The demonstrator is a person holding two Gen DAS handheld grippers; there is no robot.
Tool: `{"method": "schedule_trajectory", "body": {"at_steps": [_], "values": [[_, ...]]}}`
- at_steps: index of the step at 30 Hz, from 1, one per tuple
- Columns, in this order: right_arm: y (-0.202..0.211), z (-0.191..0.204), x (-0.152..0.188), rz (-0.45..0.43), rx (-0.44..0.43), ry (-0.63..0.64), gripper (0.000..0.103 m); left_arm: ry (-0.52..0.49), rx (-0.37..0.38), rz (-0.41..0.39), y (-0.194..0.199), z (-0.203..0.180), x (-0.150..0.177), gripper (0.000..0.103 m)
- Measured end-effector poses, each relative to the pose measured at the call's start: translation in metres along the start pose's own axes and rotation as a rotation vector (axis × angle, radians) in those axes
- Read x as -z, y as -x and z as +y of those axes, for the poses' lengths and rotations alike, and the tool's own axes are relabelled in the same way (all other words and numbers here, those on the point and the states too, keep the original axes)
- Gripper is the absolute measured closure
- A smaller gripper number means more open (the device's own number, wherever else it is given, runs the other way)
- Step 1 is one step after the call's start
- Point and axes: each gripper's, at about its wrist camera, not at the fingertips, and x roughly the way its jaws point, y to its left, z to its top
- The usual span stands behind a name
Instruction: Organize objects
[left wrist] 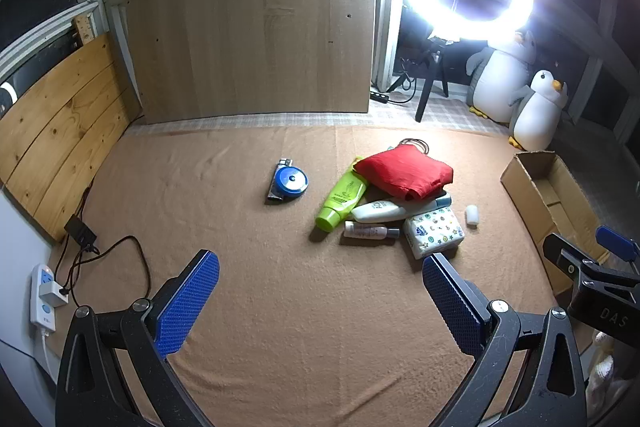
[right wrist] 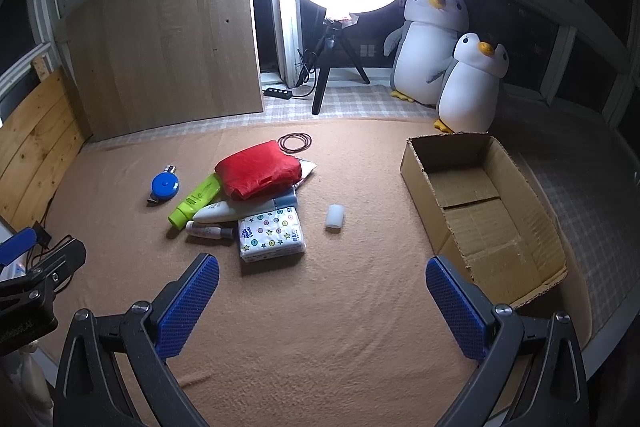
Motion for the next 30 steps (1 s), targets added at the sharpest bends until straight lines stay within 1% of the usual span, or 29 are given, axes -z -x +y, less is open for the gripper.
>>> {"method": "schedule_trajectory", "body": {"at_steps": [30], "values": [[-0.0012, 0.0008, 0.004, 0.009, 0.001, 0.008, 0.001, 0.009, 0.001, -0.003, 0.0029, 0.0031, 0.0066, 0.0]]}}
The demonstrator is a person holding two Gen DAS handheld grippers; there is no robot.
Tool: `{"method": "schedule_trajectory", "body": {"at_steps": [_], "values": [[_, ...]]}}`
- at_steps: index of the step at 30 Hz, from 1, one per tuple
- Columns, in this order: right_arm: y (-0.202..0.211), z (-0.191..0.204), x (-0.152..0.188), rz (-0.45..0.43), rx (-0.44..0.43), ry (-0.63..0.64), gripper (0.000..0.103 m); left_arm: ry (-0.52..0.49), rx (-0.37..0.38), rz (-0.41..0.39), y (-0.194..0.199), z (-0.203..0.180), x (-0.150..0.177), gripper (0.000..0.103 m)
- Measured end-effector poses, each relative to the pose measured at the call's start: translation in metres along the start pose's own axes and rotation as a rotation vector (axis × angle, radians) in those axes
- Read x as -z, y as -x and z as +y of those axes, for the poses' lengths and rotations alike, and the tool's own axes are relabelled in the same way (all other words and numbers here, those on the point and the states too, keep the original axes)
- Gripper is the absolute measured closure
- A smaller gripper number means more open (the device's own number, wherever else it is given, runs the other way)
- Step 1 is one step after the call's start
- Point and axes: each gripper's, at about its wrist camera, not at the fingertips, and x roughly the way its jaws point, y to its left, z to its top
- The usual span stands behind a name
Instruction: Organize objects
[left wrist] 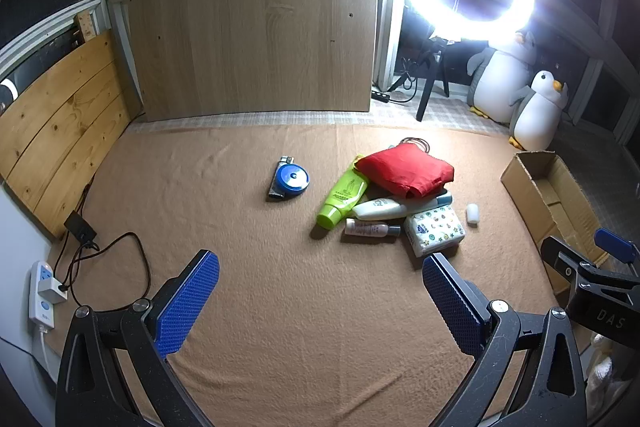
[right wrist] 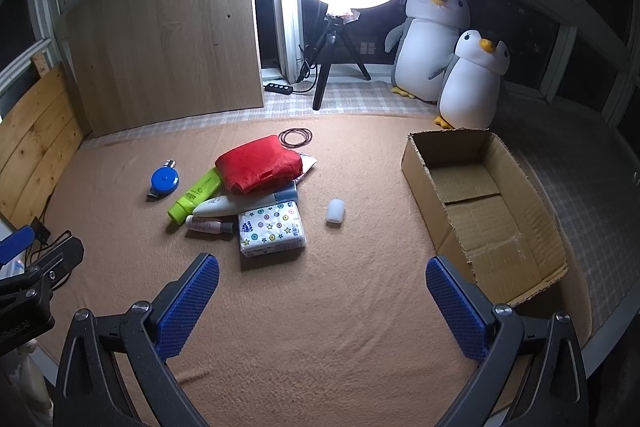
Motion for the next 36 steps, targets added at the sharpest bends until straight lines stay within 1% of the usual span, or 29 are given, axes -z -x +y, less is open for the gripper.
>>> {"method": "schedule_trajectory", "body": {"at_steps": [14, 22, 36], "values": [[-0.004, 0.001, -0.001, 0.011, -0.007, 0.003, 0.001, -0.002, 0.001, 0.003, -0.002, -0.003, 0.002, 0.0], [-0.009, 0.001, -0.001, 0.019, -0.012, 0.002, 0.001, -0.004, 0.004, 0.015, -0.01, -0.005, -0.002, 0.0], [-0.025, 0.001, -0.003, 0.058, -0.039, 0.004, 0.001, -0.007, 0.009, 0.042, -0.028, -0.006, -0.004, 0.0]]}}
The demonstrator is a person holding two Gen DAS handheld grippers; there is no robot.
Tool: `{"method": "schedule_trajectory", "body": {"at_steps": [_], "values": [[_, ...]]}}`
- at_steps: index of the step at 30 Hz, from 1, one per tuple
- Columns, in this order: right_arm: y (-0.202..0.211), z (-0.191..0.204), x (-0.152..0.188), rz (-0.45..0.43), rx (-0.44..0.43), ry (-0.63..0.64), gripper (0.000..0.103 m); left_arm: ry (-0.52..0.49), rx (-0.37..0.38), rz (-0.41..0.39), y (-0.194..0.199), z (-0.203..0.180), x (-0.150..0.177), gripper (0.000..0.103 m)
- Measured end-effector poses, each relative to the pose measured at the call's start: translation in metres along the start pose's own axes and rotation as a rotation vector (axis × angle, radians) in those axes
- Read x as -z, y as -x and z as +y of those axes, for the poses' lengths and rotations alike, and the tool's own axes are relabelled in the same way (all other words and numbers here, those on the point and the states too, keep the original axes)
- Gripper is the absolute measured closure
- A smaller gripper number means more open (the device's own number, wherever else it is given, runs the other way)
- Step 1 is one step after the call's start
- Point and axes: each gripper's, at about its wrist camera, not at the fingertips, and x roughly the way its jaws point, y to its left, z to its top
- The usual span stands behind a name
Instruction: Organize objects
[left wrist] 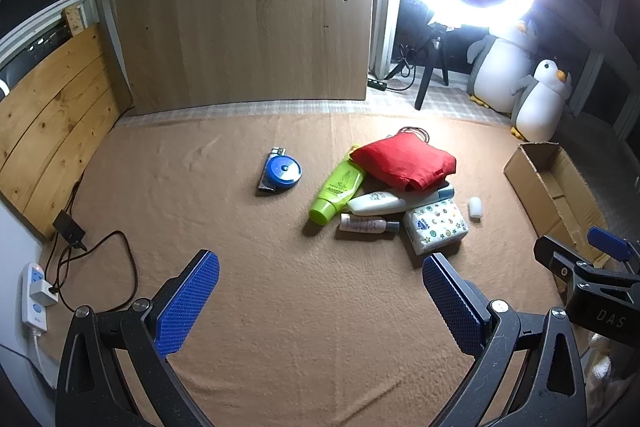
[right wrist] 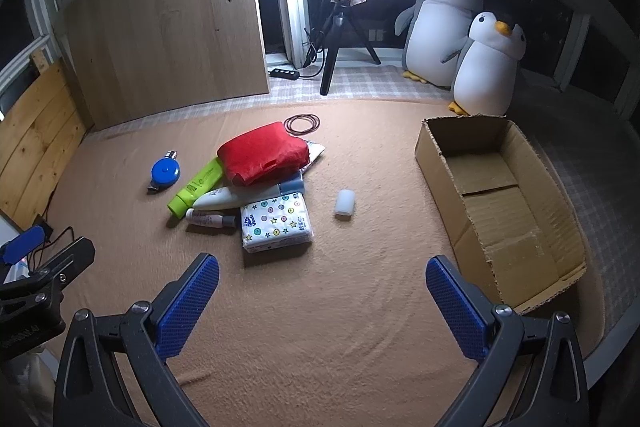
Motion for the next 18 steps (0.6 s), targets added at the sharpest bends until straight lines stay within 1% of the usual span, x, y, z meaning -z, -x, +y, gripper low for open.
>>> {"method": "schedule_trajectory", "body": {"at_steps": [18], "values": [[-0.025, -0.006, -0.008, 0.043, -0.028, 0.006, 0.001, -0.006, -0.008, 0.036, -0.029, -0.007, -0.002, 0.0]]}}
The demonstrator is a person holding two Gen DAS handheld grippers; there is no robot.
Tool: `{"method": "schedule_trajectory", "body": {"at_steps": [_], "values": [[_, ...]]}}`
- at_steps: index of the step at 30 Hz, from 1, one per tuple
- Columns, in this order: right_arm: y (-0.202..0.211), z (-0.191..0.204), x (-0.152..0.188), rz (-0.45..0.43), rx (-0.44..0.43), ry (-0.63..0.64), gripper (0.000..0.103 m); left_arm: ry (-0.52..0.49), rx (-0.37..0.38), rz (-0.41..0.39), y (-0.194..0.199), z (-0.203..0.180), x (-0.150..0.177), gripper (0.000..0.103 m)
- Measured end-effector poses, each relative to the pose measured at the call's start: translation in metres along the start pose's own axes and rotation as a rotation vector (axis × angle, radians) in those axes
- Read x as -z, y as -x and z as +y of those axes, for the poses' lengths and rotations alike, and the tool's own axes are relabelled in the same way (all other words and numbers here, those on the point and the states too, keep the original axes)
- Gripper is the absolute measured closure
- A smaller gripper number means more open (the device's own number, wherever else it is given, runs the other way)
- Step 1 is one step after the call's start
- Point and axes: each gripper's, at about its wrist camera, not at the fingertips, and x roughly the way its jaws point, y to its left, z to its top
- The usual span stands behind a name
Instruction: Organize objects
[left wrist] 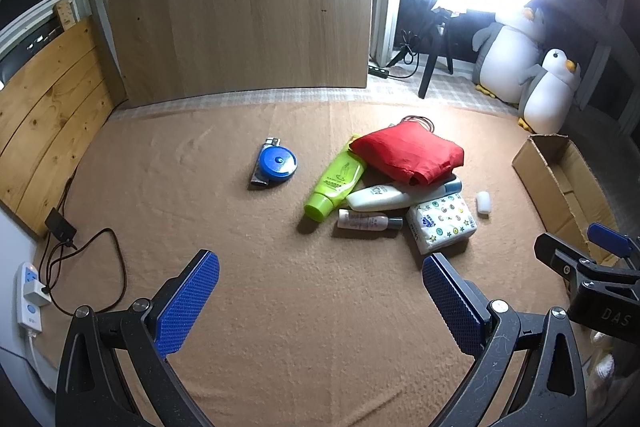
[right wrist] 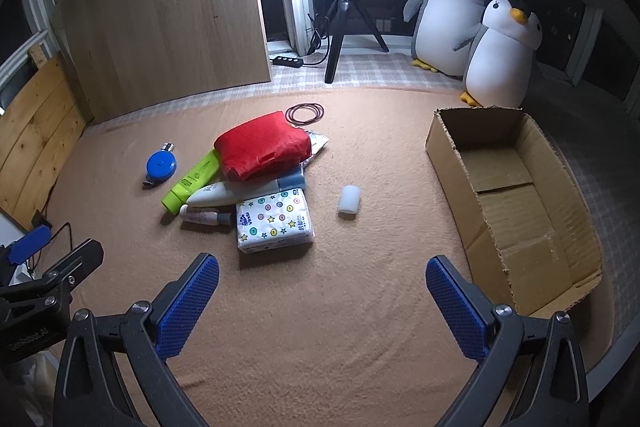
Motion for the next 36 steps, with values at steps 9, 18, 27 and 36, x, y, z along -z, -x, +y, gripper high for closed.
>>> {"method": "schedule_trajectory", "body": {"at_steps": [9, 18, 27, 36], "values": [[-0.016, -0.006, -0.008, 0.022, -0.046, 0.001, 0.001, 0.015, 0.056, 0.046, -0.028, -0.006, -0.001, 0.0], [-0.051, -0.022, -0.022, 0.079, -0.128, -0.045, 0.007, 0.008, 0.101, 0.094, -0.067, -0.021, 0.0, 0.0], [-0.09, -0.029, -0.032, 0.18, -0.247, -0.059, 0.039, 0.005, 0.165, 0.144, -0.102, -0.038, 0.0, 0.01], [-0.123, -0.024, -0.04, 0.268, -0.359, -0.063, 0.063, -0.016, 0.234, 0.185, -0.125, -0.061, -0.001, 0.026]]}}
